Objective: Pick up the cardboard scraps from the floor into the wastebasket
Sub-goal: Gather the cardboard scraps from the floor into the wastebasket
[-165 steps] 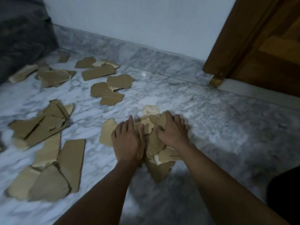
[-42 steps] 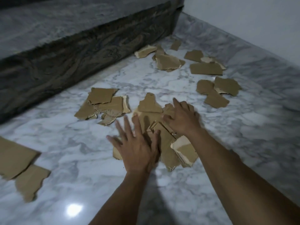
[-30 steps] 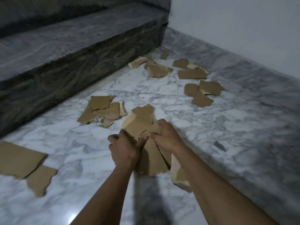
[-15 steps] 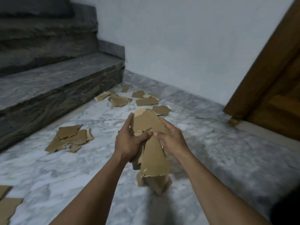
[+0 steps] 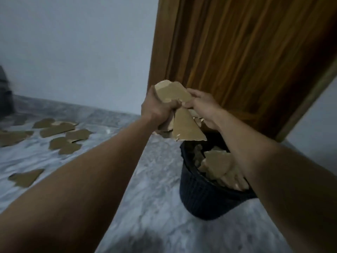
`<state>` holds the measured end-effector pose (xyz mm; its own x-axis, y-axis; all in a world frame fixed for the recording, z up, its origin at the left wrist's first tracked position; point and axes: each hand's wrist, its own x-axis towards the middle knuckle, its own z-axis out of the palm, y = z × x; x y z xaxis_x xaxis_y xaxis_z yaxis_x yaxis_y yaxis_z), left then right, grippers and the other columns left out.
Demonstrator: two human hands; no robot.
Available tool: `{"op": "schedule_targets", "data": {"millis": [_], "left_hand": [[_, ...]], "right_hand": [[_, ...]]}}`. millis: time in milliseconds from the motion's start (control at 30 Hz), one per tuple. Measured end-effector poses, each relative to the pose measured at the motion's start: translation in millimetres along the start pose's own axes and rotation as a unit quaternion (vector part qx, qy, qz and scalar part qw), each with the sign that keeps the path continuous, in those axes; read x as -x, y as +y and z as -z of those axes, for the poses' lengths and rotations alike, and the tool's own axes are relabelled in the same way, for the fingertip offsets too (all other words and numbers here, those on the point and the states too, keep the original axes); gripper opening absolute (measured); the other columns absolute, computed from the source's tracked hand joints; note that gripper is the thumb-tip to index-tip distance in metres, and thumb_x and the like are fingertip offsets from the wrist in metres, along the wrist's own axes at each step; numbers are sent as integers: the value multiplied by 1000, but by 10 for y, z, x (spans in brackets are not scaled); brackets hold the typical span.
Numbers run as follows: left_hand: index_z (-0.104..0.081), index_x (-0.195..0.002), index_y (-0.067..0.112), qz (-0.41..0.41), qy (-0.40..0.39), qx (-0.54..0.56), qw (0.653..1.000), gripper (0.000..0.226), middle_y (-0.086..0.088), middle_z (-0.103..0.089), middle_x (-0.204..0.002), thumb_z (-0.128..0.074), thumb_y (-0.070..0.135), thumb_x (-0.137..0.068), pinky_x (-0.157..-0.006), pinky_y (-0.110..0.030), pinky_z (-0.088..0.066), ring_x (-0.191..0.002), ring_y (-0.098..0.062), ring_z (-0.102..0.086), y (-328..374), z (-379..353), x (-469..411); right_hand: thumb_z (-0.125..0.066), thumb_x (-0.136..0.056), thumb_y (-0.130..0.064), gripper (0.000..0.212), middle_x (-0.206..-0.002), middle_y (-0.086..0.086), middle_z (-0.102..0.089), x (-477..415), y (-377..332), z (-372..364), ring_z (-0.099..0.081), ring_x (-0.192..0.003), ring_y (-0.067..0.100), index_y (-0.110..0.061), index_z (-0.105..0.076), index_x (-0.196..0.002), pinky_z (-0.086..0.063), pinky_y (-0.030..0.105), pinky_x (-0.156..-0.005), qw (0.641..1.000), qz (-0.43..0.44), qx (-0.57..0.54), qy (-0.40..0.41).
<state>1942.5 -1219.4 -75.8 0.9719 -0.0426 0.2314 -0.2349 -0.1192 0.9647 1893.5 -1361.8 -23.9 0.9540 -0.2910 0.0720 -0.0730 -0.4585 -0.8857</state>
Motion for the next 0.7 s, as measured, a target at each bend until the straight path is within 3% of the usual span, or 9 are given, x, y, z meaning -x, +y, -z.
{"op": "schedule_targets", "data": {"millis": [67, 167, 233, 400, 467, 533, 633, 700], "left_hand": [[-49, -132, 26, 10, -43, 12, 999, 76, 9, -57, -111, -89, 40, -69, -87, -31, -45, -109, -18, -58, 150, -522, 31], [-44, -140, 25, 41, -105, 5, 994, 82, 5, -55, -115, -87, 40, -72, -87, -33, -45, -105, -17, -54, 217, -1120, 140], [-42, -142, 22, 69, -134, -16, 988, 83, -3, -58, -124, -86, 42, -73, -85, -36, -46, -102, -20, -52, 178, -1415, 218], [-45, -143, 16, 145, -194, -39, 969, 93, -5, -56, -131, -88, 51, -67, -87, -35, -47, -108, -26, -55, 9, -1733, 326], [-53, -135, 11, 165, -206, -12, 965, 89, -5, -59, -131, -87, 53, -65, -98, -37, -48, -113, -26, -57, -57, -1735, 329], [-59, -129, 12, 132, -192, -19, 972, 77, -7, -62, -131, -82, 57, -71, -101, -37, -47, -115, -26, -58, -84, -1696, 305], [-55, -136, 13, 45, -151, -134, 978, 71, -7, -62, -131, -70, 59, -84, -95, -36, -48, -117, -27, -58, -89, -1533, 303], [-52, -140, 14, 7, -134, -205, 969, 65, -8, -61, -133, -67, 52, -89, -96, -36, -47, -121, -31, -57, -149, -1429, 311]], "right_hand": [[-71, -90, -12, 59, -137, -6, -58, 49, 166, 487, -53, -122, 16, -29, -54, -144, -46, 32, -94, 999, -22, 12, 44], [-69, -92, -12, 54, -128, -8, -59, 168, 520, 985, -52, -114, 13, -29, -56, -141, -42, 28, -83, 995, -61, 20, 70], [-70, -92, -14, 51, -125, -9, -59, 226, 787, 1198, -53, -114, 14, -30, -58, -139, -45, 30, -84, 993, -89, 16, 75], [-74, -90, -18, 45, -125, -3, -65, 200, 1264, 1463, -59, -116, 19, -25, -63, -134, -50, 38, -97, 987, -131, 34, 81], [-71, -92, -24, 44, -124, -1, -67, 185, 1310, 1472, -62, -111, 22, -26, -61, -135, -53, 43, -93, 984, -157, 34, 72], [-65, -96, -27, 43, -127, 0, -62, 186, 1284, 1452, -58, -115, 25, -28, -58, -139, -49, 40, -84, 981, -180, 33, 61], [-62, -99, -31, 44, -147, 2, -50, 134, 1320, 1467, -44, -136, 30, -26, -56, -142, -40, 43, -95, 982, -171, 50, 64], [-60, -100, -34, 50, -156, 3, -41, 165, 1431, 1501, -40, -140, 30, -24, -49, -148, -37, 38, -102, 982, -145, 103, 70]]}}
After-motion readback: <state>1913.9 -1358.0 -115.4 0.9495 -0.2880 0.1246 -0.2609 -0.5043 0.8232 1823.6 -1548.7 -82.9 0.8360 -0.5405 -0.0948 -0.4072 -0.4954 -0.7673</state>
